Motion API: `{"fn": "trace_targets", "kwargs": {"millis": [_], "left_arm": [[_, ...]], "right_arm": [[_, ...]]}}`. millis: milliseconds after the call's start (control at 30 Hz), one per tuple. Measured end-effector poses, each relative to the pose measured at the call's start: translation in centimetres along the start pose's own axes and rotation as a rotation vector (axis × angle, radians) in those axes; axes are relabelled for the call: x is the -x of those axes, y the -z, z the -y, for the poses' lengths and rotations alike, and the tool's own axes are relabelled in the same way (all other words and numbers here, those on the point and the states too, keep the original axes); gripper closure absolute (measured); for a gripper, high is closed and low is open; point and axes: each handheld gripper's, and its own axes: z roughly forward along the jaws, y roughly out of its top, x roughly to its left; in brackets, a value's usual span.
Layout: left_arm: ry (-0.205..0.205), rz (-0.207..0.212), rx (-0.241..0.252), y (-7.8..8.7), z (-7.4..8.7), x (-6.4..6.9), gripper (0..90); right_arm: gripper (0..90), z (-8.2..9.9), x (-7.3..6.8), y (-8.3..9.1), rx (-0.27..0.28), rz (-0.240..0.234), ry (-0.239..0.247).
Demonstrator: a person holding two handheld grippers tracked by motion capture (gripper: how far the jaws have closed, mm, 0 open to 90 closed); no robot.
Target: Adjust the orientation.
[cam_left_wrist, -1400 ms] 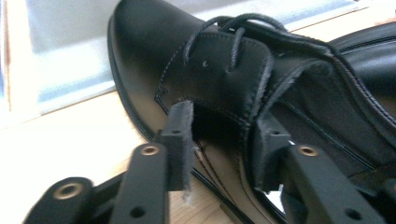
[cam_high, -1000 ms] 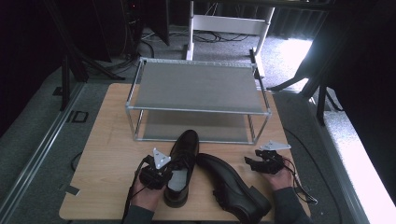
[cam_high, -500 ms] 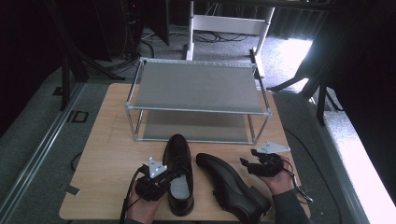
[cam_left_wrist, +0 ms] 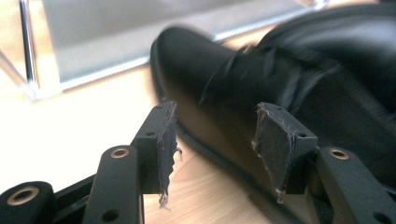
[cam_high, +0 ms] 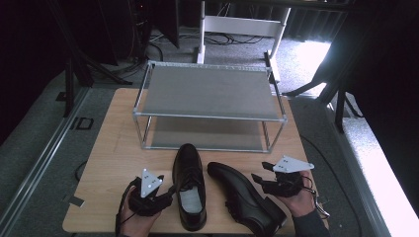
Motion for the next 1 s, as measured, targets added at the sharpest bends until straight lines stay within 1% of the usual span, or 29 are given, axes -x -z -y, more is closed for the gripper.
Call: {"fn": "trace_targets", "kwargs": {"millis": [33, 67, 100, 133, 167, 200, 233, 267, 300, 333, 400, 467, 567, 633, 733, 833, 933, 1000], "left_arm": [[0.0, 0.0, 0.0, 0.0, 0.0, 0.0, 48.9], [0.006, 0.008, -0.018, -0.7, 0.5, -0.2, 48.9], [0.0, 0.013, -0.033, -1.2, 0.9, -0.3, 50.1], [-0.023, 0.015, -0.058, -2.2, 1.7, -0.2, 50.2], [-0.029, 0.005, -0.06, -2.5, 2.1, -0.2, 52.7], [-0.017, 0.007, -0.064, -2.8, 2.3, -0.4, 53.0], [-0.017, 0.007, -0.064, -2.8, 2.3, -0.4, 52.7], [0.04, 0.065, -0.062, -3.1, 2.7, -1.2, 52.9], [0.04, 0.065, -0.062, -3.1, 2.7, -1.2, 53.2], [0.044, 0.075, -0.062, -3.1, 2.8, -1.3, 53.2], [0.042, 0.087, -0.063, -3.1, 2.7, -1.1, 56.5], [0.037, 0.089, -0.064, -3.2, 2.7, -0.9, 59.3], [0.056, 0.105, -0.063, -3.2, 2.8, -1.0, 60.1], [0.056, 0.112, -0.068, -3.2, 2.9, -0.9, 61.3], [0.055, 0.115, -0.069, -3.1, 3.1, -0.7, 63.7], [0.055, 0.127, -0.074, -3.1, 3.2, -0.5, 65.5], [0.069, 0.167, -0.08, -3.2, 3.4, -0.5, 66.3], [0.057, 0.181, -0.079, -3.3, 3.4, -0.2, 66.2]], "right_arm": [[42.2, 0.0, 0.0, 0.0, 0.0, 0.0, 0.0], [42.7, -0.1, -0.3, 0.3, 0.007, -0.007, 0.01], [44.1, -0.4, -0.8, 0.9, 0.015, -0.029, 0.031], [44.9, -0.4, -1.1, 1.1, 0.016, -0.041, 0.041], [46.1, -0.5, -1.3, 1.2, 0.017, -0.051, 0.051], [47.4, -0.5, -1.6, 1.4, 0.02, -0.061, 0.057], [48.7, -0.5, -1.8, 1.4, 0.017, -0.067, 0.061], [50.5, -0.5, -2.0, 1.4, 0.012, -0.071, 0.071], [50.5, -0.5, -2.0, 1.4, 0.012, -0.071, 0.071], [53.2, -0.4, -2.3, 1.4, 0.011, -0.077, 0.083], [58.4, -0.3, -2.6, 1.4, 0.009, -0.102, 0.095], [62.8, -0.2, -2.9, 1.4, -0.002, -0.122, 0.107], [70.3, 0.0, -3.3, 1.2, -0.022, -0.147, 0.125], [75.4, 0.3, -3.4, 1.0, -0.04, -0.167, 0.136], [79.6, 0.7, -3.5, 0.6, -0.071, -0.178, 0.143], [83.2, 1.0, -3.4, 0.3, -0.075, -0.193, 0.132], [87.1, 1.0, -3.2, 0.3, -0.077, -0.189, 0.125], [88.9, 0.9, -2.9, 0.3, -0.079, -0.185, 0.114]]}}
